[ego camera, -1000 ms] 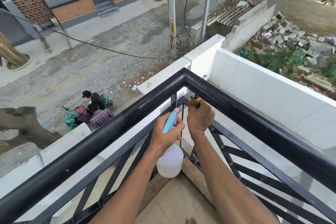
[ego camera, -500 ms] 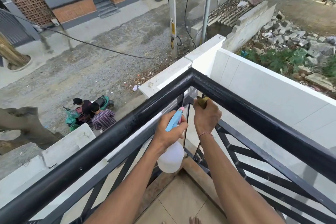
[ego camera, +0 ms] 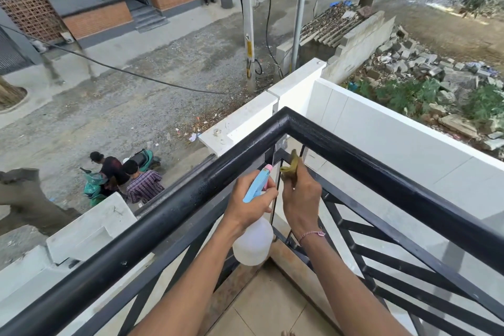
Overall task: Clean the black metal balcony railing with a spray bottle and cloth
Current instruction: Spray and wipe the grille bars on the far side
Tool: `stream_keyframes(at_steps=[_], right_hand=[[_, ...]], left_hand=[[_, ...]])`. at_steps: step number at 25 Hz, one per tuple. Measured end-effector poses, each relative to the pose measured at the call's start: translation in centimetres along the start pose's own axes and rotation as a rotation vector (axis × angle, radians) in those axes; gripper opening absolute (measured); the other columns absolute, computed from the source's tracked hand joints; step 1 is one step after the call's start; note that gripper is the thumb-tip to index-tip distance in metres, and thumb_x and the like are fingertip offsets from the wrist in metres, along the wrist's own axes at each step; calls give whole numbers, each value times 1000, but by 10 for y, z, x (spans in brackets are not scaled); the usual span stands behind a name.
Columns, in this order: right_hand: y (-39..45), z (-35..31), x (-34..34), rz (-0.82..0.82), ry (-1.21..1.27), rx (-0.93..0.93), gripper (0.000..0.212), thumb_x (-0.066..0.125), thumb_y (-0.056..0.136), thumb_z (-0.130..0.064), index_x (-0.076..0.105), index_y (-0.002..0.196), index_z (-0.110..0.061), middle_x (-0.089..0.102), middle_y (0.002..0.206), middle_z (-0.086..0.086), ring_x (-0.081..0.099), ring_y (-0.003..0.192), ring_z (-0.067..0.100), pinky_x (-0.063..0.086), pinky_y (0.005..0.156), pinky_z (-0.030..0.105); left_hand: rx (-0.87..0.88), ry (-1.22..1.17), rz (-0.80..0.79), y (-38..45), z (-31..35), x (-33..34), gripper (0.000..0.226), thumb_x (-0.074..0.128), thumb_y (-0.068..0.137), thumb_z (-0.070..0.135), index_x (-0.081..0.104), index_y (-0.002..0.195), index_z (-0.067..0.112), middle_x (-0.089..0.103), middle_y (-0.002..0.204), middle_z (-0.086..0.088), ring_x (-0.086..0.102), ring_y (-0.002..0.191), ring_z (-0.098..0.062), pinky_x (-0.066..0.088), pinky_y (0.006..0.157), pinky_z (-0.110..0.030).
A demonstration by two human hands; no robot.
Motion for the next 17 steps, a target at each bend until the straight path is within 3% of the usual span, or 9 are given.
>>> stream_keyframes(at_steps=[2,4,6,9,12,14,17], right_hand=[[-3,-6,11,-72,-166,-112,48,61,97,-3,49,143,-8,65,126,20,68,104,30,59,90,39],[-1,-1,12,-86,-307,-161,49,61,97,-3,48,144,-8,55,139,24,63,118,35,57,96,42],[0,-3,2,-37,-290,-181,45,65,95,-7,53,138,-7,56,132,22,66,104,34,60,86,40],[11,-9,-4,-44,-202,-188,37,73,90,-18,56,121,-5,64,107,14,65,76,23,59,64,33],[31,-18,16,-90,-284,-303,28,66,95,-8,56,120,-4,67,101,17,68,72,28,60,61,38],[44,-17,41,-181,-371,-307,44,61,93,3,47,134,-1,60,120,22,68,88,35,62,67,41],[54,-4,69,-232,-440,-190,52,51,93,0,39,143,10,46,141,31,52,125,44,53,98,48]], left_hand=[[7,0,4,-5,-1,-3,11,69,80,24,62,73,29,58,73,8,62,70,-11,60,62,-32],[1,-2,14,-9,-7,-6,12,69,81,22,62,74,28,57,74,7,62,68,-12,59,61,-32],[-15,8,15,-11,-13,-9,16,70,84,18,60,74,27,58,78,2,61,69,-12,59,61,-31],[-22,44,11,-13,-16,-9,25,71,87,12,58,72,27,59,78,2,62,68,-10,60,61,-32],[-11,45,4,-12,-13,-7,33,70,87,10,58,66,32,59,74,4,61,66,-9,60,62,-33],[-8,52,5,-10,-11,-5,30,70,84,15,60,64,36,59,72,7,61,67,-10,62,63,-35],[-25,25,7,-10,-13,-2,23,70,81,22,62,65,37,65,80,1,66,75,-8,64,65,-40]])
Point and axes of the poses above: each hand's wrist, its own y-axis towards the middle knuckle, its own x-axis out of the palm, z = x × y, the point moved 7 cm from there along y, towards the middle knuckle
